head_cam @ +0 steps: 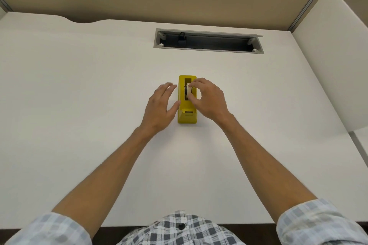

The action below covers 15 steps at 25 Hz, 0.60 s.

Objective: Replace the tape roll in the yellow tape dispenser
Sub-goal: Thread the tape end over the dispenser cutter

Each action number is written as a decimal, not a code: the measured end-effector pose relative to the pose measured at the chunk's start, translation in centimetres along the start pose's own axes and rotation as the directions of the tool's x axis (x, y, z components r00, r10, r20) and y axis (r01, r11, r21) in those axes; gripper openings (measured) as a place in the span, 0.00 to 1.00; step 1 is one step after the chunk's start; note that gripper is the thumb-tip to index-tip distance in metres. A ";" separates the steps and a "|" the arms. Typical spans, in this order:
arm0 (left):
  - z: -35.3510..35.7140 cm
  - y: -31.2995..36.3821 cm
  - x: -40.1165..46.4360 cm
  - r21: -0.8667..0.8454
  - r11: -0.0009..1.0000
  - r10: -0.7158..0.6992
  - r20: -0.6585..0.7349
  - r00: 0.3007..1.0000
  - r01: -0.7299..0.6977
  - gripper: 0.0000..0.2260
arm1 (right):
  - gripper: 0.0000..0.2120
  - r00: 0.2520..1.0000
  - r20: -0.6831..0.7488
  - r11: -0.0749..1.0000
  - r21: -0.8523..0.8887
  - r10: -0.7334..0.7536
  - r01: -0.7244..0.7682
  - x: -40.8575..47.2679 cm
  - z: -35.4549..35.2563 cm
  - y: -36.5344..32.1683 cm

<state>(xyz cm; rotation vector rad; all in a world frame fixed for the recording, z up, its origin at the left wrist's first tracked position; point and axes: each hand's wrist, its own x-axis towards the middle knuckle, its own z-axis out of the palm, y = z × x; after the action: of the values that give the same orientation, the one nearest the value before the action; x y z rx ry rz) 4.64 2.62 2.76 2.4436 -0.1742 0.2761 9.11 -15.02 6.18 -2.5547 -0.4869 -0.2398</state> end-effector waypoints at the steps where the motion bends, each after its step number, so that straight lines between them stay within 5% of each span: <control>1: -0.1 0.4 1.0 0.012 1.000 0.006 0.020 1.000 -0.007 0.23 | 0.13 0.999 -0.028 1.000 0.007 0.018 -0.018 0.0 0.0 -0.1; 7: 0.1 1.4 4.8 0.112 0.992 0.026 0.202 0.979 -0.050 0.26 | 0.13 0.987 -0.033 0.987 0.045 0.157 -0.156 0.2 0.1 0.0; 15: 0.6 1.4 4.9 0.006 1.000 0.029 0.179 0.983 -0.031 0.20 | 0.09 0.935 -0.015 0.894 0.298 0.354 -0.334 0.1 1.2 0.1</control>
<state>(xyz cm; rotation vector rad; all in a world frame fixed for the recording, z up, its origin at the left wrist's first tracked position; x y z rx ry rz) 9.16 0.89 4.40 2.4754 -0.2887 0.0702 9.27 -14.42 5.15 -2.2819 -0.0300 -0.1159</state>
